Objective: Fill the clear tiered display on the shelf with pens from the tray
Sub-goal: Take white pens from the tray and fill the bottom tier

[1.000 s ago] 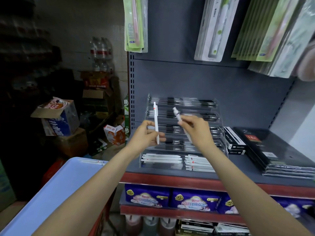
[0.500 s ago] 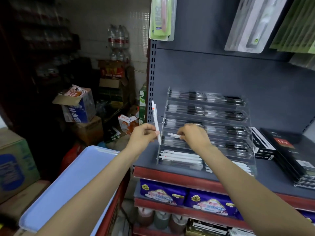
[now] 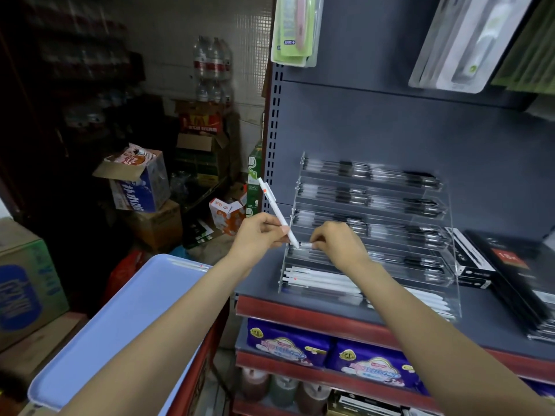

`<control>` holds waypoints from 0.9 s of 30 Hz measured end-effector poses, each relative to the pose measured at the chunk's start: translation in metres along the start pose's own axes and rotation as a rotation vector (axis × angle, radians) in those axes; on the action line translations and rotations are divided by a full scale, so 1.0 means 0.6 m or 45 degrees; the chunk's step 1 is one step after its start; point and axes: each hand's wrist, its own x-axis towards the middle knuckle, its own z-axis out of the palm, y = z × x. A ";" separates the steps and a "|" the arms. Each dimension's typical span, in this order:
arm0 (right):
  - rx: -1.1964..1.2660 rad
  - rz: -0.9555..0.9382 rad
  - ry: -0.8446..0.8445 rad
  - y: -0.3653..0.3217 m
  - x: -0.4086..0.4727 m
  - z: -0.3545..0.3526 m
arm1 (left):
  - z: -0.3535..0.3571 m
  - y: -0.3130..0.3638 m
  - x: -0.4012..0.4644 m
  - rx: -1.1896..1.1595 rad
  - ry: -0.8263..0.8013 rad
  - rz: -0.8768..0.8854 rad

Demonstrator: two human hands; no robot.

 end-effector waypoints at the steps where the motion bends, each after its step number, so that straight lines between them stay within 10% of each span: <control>1: -0.025 -0.004 0.007 -0.001 0.000 0.001 | 0.003 0.000 0.001 -0.009 -0.006 -0.003; 15: 0.738 -0.149 0.074 -0.004 -0.026 -0.051 | 0.034 0.007 0.002 -0.037 -0.020 0.003; 22: 0.507 -0.060 0.115 0.048 -0.050 -0.061 | 0.067 0.010 0.014 0.095 0.147 0.066; 27: 0.280 0.051 0.151 0.101 -0.062 -0.049 | 0.047 -0.002 0.026 0.721 0.093 0.340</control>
